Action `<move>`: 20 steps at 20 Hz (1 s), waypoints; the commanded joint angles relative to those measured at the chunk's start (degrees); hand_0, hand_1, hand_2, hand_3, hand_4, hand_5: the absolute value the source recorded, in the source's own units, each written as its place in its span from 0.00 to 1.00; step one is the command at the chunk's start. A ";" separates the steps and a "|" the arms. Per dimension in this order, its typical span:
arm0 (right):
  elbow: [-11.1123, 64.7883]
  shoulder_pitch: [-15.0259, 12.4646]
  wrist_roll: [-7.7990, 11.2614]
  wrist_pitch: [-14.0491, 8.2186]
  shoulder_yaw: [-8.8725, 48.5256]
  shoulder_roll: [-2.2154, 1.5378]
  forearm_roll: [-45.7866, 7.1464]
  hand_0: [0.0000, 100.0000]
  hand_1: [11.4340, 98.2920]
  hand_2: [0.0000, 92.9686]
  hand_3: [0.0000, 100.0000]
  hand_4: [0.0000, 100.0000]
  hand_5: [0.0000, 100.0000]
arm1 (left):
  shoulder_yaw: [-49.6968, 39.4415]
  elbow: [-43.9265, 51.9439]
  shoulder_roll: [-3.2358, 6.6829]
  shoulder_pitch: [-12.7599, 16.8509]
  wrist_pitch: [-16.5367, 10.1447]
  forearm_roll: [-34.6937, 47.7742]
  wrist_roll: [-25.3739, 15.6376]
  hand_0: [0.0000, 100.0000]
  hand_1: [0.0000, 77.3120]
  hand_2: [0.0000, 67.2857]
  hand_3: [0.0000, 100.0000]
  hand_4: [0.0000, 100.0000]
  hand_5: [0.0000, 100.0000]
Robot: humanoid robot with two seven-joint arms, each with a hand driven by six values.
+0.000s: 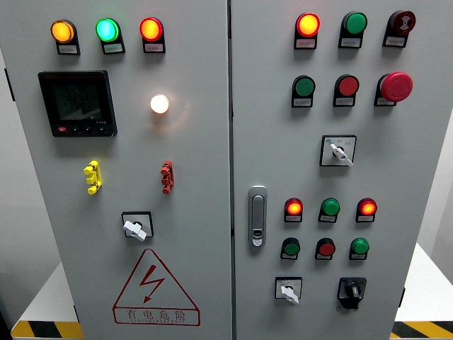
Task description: Trip black knob to open circuit
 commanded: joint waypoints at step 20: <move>5.71 -2.11 -3.61 0.09 34.17 0.00 -39.02 0.64 0.34 0.05 0.18 0.10 0.20 | 0.00 0.00 0.00 0.00 0.00 0.00 -0.02 0.00 0.04 0.19 0.21 0.07 0.02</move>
